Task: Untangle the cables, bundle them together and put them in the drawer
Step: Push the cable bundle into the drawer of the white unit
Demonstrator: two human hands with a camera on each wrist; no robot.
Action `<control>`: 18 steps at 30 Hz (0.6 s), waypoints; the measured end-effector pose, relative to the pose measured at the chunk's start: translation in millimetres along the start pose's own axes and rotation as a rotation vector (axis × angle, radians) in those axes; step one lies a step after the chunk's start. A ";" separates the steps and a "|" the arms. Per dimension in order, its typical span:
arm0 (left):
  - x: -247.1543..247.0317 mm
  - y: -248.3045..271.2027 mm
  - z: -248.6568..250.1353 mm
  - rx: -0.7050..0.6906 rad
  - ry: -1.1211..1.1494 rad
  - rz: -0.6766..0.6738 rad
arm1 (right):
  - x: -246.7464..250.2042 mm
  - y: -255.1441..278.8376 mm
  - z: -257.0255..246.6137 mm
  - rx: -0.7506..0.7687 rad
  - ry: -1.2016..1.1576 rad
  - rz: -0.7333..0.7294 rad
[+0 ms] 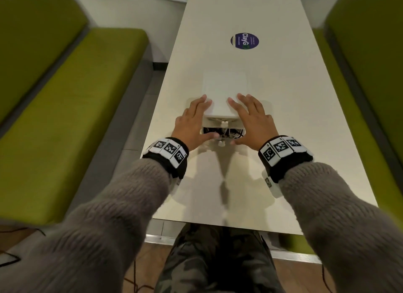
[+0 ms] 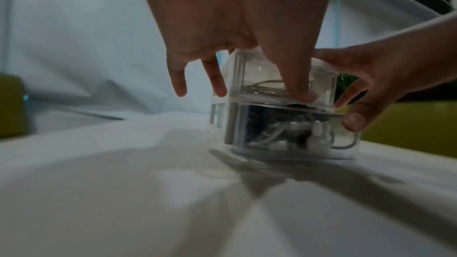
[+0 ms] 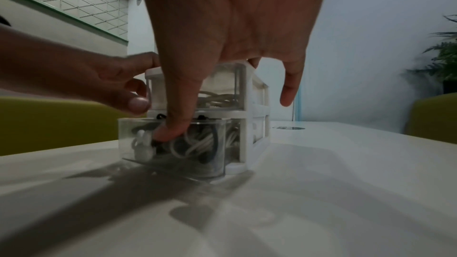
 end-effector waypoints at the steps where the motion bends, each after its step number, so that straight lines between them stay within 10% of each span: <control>1: -3.6 -1.7 2.1 0.021 0.026 0.034 | -0.2 0.2 0.7 -0.001 -0.006 0.000; 8: -13.7 -9.2 20.6 0.218 -0.080 0.210 | -3.8 -0.5 2.2 -0.001 -0.022 0.070; 18: -2.4 -1.7 -2.2 -0.024 -0.220 0.056 | -8.1 -4.2 -2.2 -0.046 -0.032 0.154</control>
Point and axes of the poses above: each hand's wrist, its own y-axis away from the middle knuckle, its own x-axis out of the back of the hand, z = x × y, the point moved 5 cm from there along -y, towards the middle knuckle, and after that the axes turned 7 degrees about -z, right-handed, at the moved point
